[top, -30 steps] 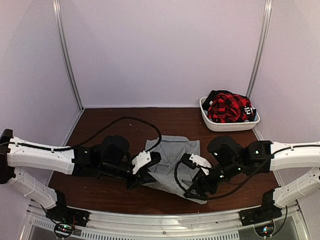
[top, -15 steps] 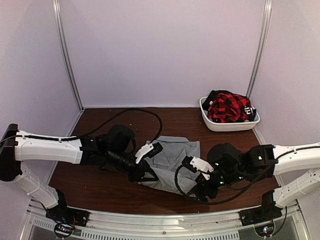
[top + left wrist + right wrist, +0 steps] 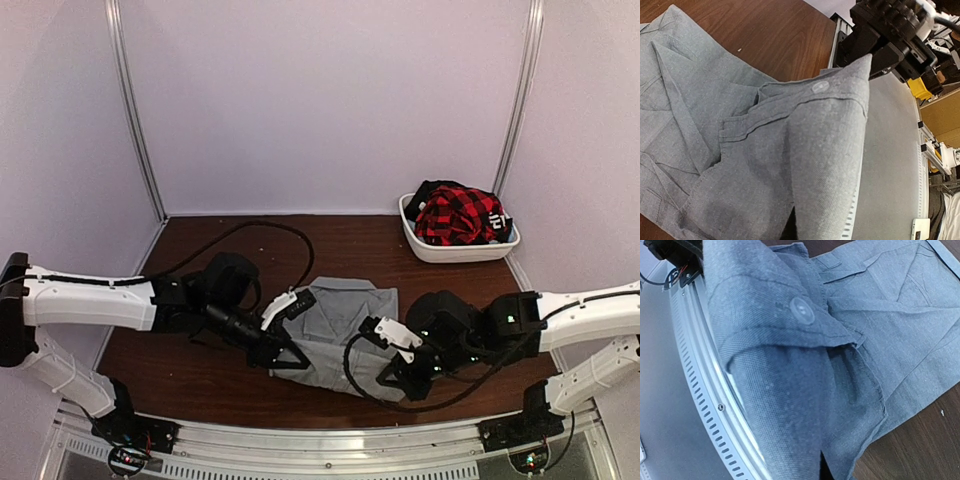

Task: Fold and stack the long sleeve shirts
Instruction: Fold the 2/3-rectangle-folded shirt at the center of the board, then adjust the square-folded shirt at the center of the board, then pick up the square-folded shirt from the center of the board.

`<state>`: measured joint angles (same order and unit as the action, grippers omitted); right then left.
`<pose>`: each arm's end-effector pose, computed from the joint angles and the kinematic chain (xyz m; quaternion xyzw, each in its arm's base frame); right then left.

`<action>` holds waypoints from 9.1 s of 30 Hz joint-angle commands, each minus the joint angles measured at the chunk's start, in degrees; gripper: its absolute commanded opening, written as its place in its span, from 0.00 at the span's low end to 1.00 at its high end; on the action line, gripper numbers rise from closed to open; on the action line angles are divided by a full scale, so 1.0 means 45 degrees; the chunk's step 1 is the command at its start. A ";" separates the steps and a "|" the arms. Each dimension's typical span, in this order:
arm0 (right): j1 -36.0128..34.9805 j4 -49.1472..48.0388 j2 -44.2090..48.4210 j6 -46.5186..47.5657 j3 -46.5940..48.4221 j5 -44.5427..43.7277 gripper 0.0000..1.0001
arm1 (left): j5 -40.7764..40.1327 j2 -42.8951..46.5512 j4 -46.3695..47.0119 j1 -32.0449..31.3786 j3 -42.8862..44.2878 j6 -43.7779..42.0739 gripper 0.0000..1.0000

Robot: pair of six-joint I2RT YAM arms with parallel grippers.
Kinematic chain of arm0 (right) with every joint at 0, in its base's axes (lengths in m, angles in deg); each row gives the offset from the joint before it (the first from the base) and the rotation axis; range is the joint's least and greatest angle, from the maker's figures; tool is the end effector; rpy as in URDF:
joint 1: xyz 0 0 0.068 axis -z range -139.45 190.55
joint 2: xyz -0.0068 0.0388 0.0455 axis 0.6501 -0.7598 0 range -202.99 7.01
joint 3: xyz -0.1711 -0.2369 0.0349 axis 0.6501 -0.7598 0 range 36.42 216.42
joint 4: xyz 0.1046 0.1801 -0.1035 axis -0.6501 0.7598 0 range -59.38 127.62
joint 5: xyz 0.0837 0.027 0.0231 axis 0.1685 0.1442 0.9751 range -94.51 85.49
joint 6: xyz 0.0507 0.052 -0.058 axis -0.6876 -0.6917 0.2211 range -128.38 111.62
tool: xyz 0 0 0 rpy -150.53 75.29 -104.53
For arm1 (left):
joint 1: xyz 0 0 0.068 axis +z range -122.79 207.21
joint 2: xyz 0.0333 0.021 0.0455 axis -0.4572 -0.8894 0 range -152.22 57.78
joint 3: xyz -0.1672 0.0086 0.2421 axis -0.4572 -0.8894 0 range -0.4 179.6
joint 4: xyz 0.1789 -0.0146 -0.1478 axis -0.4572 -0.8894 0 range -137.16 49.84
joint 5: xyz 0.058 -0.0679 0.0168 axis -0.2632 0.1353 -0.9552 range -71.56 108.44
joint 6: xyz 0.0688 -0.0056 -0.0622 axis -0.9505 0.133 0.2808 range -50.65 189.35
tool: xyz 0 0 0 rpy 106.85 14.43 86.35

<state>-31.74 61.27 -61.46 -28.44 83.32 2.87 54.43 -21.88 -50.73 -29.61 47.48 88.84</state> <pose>0.0603 0.2244 0.2328 -0.4343 0.8386 0.2752 0.1798 0.1158 -0.2667 0.2380 0.3967 0.7843 -0.4596 0.1276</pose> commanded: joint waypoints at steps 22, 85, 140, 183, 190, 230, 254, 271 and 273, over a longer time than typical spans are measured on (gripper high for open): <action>0.4639 0.0455 -0.1521 0.1377 0.1665 0.4852 0.09 | 0.2584 -0.1941 -0.0473 0.2431 0.0869 0.1003 0.00; 0.9642 -0.5200 -0.5173 -0.0827 0.2278 0.9315 0.00 | 0.4831 -0.4843 0.2934 0.6142 0.3220 0.3202 0.00; 1.2120 -0.4614 -1.0948 0.0419 0.6181 0.6291 0.33 | -0.0851 -1.0976 0.1301 0.7372 0.7773 0.2029 0.37; 0.8472 -0.4990 -0.6358 0.0880 0.1758 0.4194 0.51 | -0.2987 -0.5402 0.6959 0.3994 -0.0314 0.1795 0.48; 0.8914 -0.3702 -0.7414 0.2032 0.4505 0.3481 0.76 | -0.3309 -0.4408 0.6914 0.3876 -0.0142 0.1474 0.49; 0.9807 -0.6132 -0.3813 -0.0317 -0.1327 0.4587 0.89 | -0.6565 -0.0043 0.4999 0.2372 -0.3290 0.4463 0.67; 1.0186 -0.3515 -1.0298 0.1714 0.3882 0.8804 0.76 | -0.3082 -0.2708 0.9946 0.2411 -0.4120 0.7924 0.91; 0.9362 -0.8770 -1.1491 -0.1876 0.2653 1.1863 0.44 | -0.1976 -0.5926 1.1812 0.2523 -0.2944 0.8660 0.43; 0.9299 -0.9002 -1.1472 -0.2044 0.2633 1.1998 0.36 | -0.2013 -0.5818 1.1817 0.2526 -0.2990 0.8557 0.41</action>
<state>12.26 23.00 -110.79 -33.99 96.67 55.31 43.96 -47.39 -0.66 -18.46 33.16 127.54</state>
